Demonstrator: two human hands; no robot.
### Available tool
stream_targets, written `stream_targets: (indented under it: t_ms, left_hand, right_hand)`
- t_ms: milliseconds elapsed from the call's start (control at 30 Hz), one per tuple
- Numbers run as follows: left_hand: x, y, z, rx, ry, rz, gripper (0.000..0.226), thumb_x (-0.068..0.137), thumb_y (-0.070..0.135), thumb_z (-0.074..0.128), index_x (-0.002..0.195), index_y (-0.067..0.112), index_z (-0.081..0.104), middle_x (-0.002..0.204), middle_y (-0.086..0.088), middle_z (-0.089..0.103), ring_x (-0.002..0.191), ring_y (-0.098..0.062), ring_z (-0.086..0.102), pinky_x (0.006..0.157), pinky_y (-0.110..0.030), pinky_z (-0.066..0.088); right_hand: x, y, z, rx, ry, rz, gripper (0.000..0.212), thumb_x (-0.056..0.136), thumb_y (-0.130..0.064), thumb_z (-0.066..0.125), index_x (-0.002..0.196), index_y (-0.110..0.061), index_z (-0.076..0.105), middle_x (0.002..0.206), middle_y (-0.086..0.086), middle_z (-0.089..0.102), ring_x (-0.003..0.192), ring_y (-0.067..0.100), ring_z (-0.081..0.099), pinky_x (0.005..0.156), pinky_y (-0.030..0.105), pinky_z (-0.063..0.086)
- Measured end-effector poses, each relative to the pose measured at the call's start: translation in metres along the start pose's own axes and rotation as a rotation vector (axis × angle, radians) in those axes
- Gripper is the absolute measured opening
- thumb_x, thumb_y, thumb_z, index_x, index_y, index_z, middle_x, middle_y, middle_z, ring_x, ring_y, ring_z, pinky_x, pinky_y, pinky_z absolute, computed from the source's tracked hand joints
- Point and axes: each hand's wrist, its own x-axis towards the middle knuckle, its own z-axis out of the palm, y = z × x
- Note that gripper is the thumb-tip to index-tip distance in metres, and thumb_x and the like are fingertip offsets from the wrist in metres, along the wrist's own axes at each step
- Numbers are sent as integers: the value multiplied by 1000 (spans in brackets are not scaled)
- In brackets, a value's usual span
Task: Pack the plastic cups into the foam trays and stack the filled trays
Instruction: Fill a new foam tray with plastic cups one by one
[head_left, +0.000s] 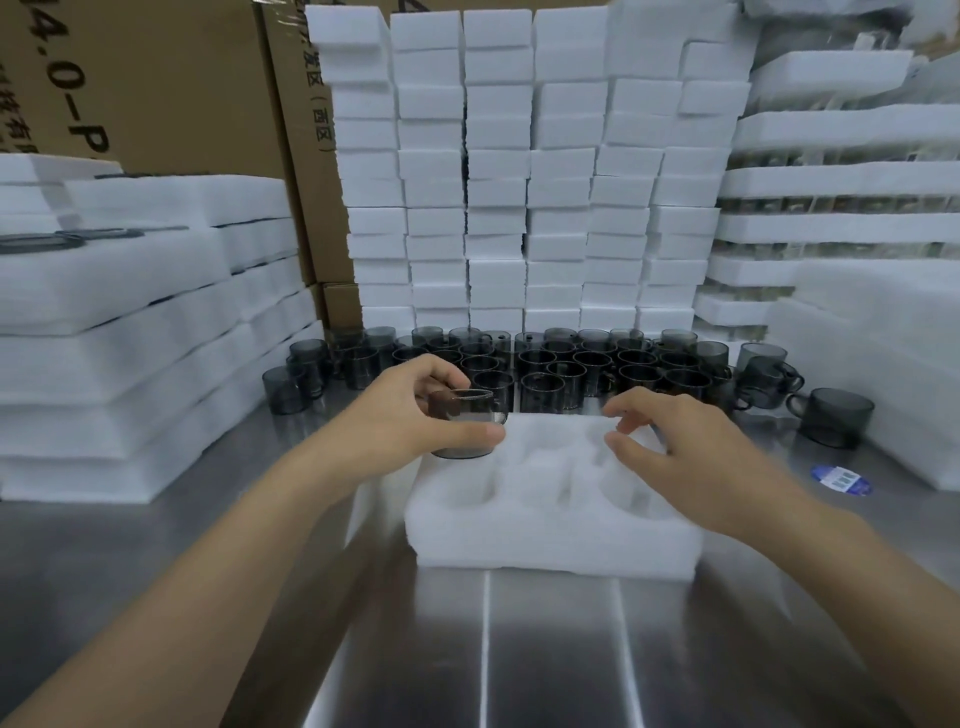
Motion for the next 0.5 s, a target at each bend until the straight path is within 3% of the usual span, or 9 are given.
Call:
stream_targets:
  t_ms: [67, 167, 267, 367, 500]
  left_hand:
    - [-5, 8, -5, 69, -99, 6, 70, 49, 66, 97, 108, 36, 73, 97, 10, 68, 73, -1, 61, 70, -17, 51]
    - [-10, 15, -8, 219, -217, 24, 64, 54, 67, 97, 102, 38, 67, 79, 22, 59, 72, -5, 53, 70, -27, 46]
    - [-11, 17, -9, 289, -230, 27, 65, 52, 70, 98, 96, 38, 62, 74, 24, 56, 69, -6, 50, 67, -29, 43]
    - [-14, 19, -4, 265, -267, 17, 65, 51, 70, 99, 92, 37, 62, 75, 19, 60, 69, -7, 53, 68, -31, 44]
    - [-14, 19, -2, 371, -182, 32, 71, 47, 78, 95, 94, 41, 57, 75, 23, 54, 66, -3, 45, 64, -28, 40]
  right_hand:
    - [0, 0, 0, 8, -8, -3, 32, 103, -48, 51, 134, -41, 58, 111, -27, 62, 94, -5, 49, 84, 34, 44]
    - [0, 2, 1, 25, -9, -7, 29, 104, -46, 52, 131, -40, 60, 107, -28, 61, 86, -8, 47, 74, 25, 39]
    - [0, 3, 2, 38, 1, -9, 26, 104, -46, 52, 127, -39, 62, 105, -28, 62, 81, -10, 46, 70, 14, 34]
    - [0, 3, 2, 45, -2, -10, 25, 104, -47, 51, 126, -40, 62, 104, -29, 61, 81, -12, 47, 68, 14, 33]
    - [0, 4, 2, 49, -6, -11, 26, 104, -48, 50, 125, -40, 62, 105, -29, 61, 84, -12, 45, 70, 13, 33]
